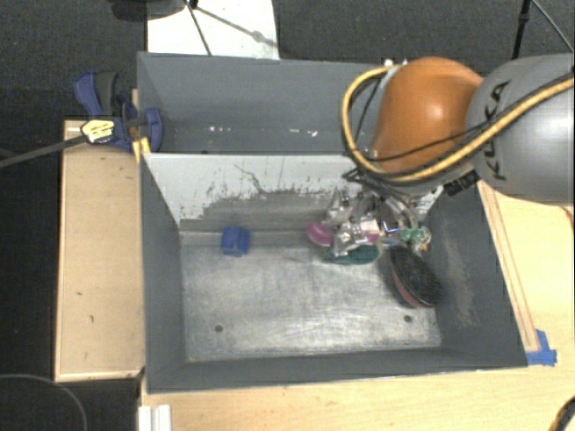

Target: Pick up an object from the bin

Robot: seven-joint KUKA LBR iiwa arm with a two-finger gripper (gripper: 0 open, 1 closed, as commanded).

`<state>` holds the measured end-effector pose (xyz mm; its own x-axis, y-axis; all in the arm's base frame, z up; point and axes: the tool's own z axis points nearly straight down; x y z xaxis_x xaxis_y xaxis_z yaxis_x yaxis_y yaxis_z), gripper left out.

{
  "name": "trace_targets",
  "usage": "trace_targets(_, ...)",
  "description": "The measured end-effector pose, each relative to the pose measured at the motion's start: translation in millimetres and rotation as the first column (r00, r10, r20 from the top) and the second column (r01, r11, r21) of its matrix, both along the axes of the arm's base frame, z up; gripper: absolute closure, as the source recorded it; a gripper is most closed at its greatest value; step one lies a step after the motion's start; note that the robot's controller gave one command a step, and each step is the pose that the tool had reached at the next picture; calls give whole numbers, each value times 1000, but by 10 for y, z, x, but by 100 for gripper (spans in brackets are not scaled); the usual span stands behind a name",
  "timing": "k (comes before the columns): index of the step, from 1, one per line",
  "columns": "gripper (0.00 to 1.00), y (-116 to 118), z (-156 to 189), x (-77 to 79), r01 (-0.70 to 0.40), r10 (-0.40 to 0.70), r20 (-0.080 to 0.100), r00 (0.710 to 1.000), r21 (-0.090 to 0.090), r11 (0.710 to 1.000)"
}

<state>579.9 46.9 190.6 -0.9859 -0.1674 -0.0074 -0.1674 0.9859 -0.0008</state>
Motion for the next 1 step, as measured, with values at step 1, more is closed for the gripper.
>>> trace_targets(1,100,41,828,10,-5,5,3,1000,1,1000)
